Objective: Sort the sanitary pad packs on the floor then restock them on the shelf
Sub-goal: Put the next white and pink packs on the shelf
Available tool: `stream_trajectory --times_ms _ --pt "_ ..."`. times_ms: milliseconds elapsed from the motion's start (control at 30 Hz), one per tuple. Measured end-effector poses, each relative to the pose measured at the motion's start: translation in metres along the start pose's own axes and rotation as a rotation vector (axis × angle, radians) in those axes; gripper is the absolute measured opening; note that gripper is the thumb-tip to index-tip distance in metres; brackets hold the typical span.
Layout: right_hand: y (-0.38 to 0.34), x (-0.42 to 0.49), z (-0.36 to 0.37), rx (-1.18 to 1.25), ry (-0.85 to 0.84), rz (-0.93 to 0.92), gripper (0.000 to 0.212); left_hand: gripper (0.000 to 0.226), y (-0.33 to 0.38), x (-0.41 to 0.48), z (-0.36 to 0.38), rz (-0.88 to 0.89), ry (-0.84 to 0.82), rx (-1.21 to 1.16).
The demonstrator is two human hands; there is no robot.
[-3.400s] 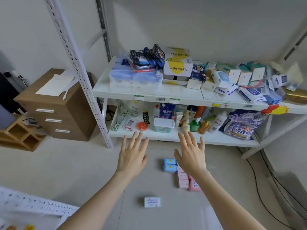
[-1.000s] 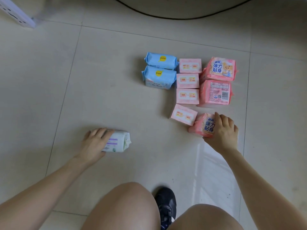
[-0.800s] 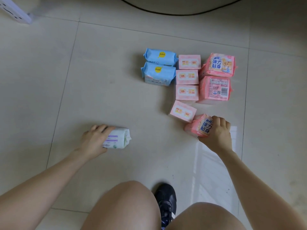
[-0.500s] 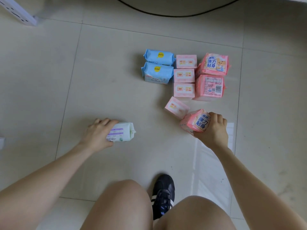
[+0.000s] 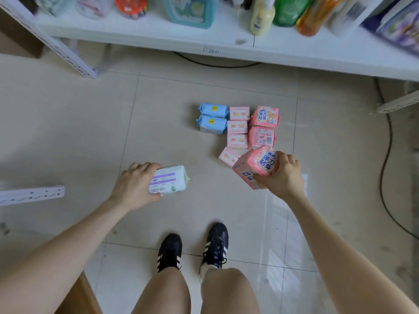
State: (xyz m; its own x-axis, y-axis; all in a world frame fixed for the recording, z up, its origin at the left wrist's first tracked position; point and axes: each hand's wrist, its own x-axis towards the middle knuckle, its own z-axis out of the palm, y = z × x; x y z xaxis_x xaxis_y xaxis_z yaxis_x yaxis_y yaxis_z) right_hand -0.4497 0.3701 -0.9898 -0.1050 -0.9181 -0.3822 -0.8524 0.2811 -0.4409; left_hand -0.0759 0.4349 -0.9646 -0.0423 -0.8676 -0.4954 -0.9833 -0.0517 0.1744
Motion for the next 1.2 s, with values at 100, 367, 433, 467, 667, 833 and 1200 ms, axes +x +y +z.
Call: stream_trajectory --times_ms 100,367,433,467,667,833,1200 --pt "-0.038 -0.017 -0.054 -0.023 -0.027 -0.010 0.084 0.067 0.013 -0.028 -0.056 -0.038 0.039 -0.073" --pt "-0.152 -0.065 -0.208 -0.077 -0.030 -0.119 0.073 0.058 0.041 -0.096 -0.220 -0.028 0.083 -0.243" --pt "-0.182 -0.080 -0.242 -0.073 -0.015 -0.169 0.073 0.058 0.043 -0.114 -0.264 -0.010 0.099 -0.270" --pt "-0.197 -0.089 -0.258 -0.074 0.000 -0.196 0.074 0.059 0.043 -0.124 -0.285 0.003 0.106 -0.277" --pt "-0.284 -0.153 -0.347 -0.063 0.032 -0.317 0.103 0.064 0.037 -0.194 -0.404 0.059 0.205 -0.292" --pt "-0.348 -0.196 -0.422 -0.084 0.126 -0.449 0.102 0.067 0.035 -0.253 -0.496 0.121 0.260 -0.315" --pt "-0.470 -0.255 -0.577 -0.121 0.252 -0.687 0.090 0.063 0.049 -0.344 -0.669 0.184 0.460 -0.278"
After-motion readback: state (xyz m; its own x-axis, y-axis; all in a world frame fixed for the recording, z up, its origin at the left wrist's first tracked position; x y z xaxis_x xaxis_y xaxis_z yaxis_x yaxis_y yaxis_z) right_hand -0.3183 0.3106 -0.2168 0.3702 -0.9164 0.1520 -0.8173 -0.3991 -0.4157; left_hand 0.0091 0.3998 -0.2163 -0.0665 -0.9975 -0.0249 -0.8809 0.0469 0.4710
